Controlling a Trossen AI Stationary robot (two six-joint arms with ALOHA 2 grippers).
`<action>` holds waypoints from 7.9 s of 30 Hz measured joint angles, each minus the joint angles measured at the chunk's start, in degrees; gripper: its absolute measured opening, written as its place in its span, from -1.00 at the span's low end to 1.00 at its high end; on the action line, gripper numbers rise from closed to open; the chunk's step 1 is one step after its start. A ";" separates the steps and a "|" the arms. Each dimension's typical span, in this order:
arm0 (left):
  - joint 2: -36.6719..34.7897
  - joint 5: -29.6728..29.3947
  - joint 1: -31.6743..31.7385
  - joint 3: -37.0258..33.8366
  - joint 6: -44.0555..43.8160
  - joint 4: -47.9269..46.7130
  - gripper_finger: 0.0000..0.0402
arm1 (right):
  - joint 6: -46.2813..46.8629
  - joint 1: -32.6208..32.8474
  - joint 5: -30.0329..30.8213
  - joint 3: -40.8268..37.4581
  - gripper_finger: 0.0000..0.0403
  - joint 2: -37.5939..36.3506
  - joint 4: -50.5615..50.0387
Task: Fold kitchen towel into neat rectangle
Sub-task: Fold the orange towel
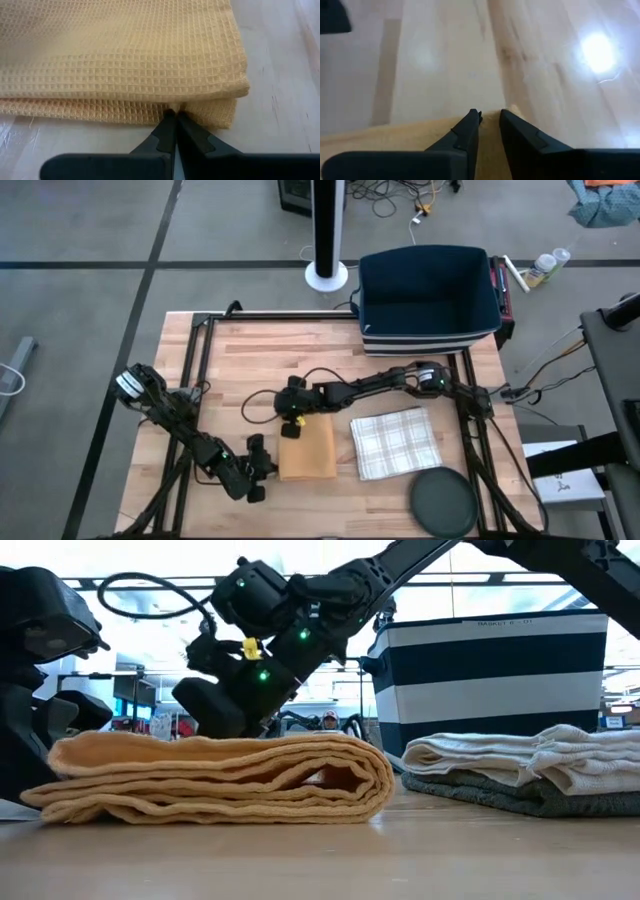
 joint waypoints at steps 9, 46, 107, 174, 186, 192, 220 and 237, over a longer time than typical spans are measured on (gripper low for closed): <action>0.04 0.13 0.00 -0.09 -0.02 0.37 -0.99 | 0.61 -0.70 -0.25 0.02 -0.58 1.13 0.41; 0.09 0.30 -0.11 -0.13 -0.48 0.42 -0.99 | 5.58 13.07 -5.59 2.43 -0.39 1.36 -3.26; 0.09 0.25 -0.13 -0.37 -1.55 0.62 -0.99 | 6.71 18.32 -3.18 11.61 -0.99 3.16 -10.41; -0.82 -4.77 5.09 -2.34 6.65 6.58 -0.70 | 9.93 22.05 -1.38 8.67 -0.69 -6.22 -29.09; -0.79 -4.68 5.09 -2.44 7.43 7.24 -0.68 | 19.16 23.74 0.25 2.57 -0.75 -5.94 -37.80; -1.03 -3.96 5.11 -2.54 8.56 8.67 -0.70 | 20.62 24.33 1.67 3.58 -0.81 -7.98 -37.88; -10.32 -6.97 5.74 -2.25 19.04 13.80 -0.67 | 19.64 23.37 13.72 -2.19 -0.83 -17.48 -46.94; -0.76 4.15 5.75 -2.32 11.44 14.30 -0.80 | 12.06 11.91 7.10 -22.19 -0.87 -18.88 -21.63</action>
